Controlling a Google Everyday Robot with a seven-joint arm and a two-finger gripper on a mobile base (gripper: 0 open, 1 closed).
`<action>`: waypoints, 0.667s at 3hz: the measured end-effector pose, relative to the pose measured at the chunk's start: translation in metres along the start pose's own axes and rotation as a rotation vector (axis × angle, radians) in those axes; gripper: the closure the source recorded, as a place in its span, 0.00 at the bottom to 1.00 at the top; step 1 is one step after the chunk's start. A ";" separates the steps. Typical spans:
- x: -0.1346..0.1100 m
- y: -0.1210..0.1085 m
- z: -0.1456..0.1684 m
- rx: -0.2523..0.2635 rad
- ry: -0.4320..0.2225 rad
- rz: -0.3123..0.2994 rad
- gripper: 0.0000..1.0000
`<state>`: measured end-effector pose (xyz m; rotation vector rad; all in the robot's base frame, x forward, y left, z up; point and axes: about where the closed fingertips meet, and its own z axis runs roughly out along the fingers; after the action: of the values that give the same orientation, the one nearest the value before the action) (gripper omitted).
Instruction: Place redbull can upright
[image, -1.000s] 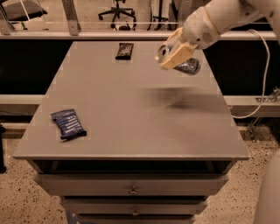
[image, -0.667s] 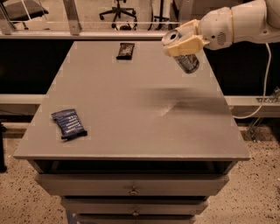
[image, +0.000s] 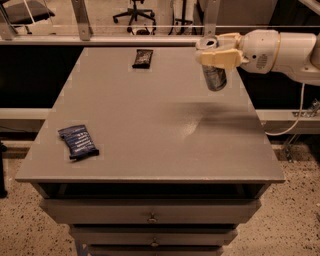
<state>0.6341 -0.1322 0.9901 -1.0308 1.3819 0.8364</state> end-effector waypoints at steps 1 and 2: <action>0.024 0.001 -0.011 0.045 -0.147 0.095 1.00; 0.038 0.001 -0.017 0.063 -0.206 0.138 1.00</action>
Offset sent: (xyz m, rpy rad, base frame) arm -0.0068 -0.0355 -0.0547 0.3326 0.0683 -0.0885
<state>0.6289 -0.1516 0.9535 -0.7843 1.3047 0.9666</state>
